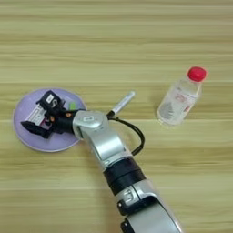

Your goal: Move the objects on the table

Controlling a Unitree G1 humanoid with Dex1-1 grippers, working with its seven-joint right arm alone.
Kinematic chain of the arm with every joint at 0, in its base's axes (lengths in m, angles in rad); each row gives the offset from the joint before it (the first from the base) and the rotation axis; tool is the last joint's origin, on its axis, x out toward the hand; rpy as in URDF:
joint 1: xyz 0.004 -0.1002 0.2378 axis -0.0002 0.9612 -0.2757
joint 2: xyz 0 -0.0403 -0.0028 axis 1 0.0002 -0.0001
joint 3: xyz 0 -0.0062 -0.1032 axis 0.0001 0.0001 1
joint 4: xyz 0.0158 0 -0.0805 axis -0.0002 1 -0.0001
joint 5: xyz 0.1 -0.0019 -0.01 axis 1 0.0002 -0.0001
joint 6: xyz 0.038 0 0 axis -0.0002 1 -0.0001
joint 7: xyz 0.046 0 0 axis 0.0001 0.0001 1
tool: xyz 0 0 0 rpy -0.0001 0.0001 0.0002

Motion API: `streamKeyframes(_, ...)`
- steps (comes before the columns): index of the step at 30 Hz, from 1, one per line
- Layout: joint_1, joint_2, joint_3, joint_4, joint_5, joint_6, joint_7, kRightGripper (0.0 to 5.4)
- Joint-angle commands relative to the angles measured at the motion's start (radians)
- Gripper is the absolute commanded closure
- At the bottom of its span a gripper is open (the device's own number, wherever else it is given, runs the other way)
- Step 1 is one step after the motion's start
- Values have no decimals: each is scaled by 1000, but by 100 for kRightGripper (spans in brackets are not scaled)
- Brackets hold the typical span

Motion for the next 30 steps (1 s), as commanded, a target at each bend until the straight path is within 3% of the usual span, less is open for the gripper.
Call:
streamKeyframes(1, -76, 2, -4, -3, -40, -81, -34, 142)
streamKeyframes(6, -78, 4, 2, 23, -70, -103, -35, 142)
streamKeyframes(7, -78, 4, 3, 25, -74, -106, -35, 105)
streamKeyframes(18, -68, 9, -6, 0, -82, -95, -29, 5)
streamKeyframes(30, 5, 1, -60, -243, -72, -37, -99, 5)
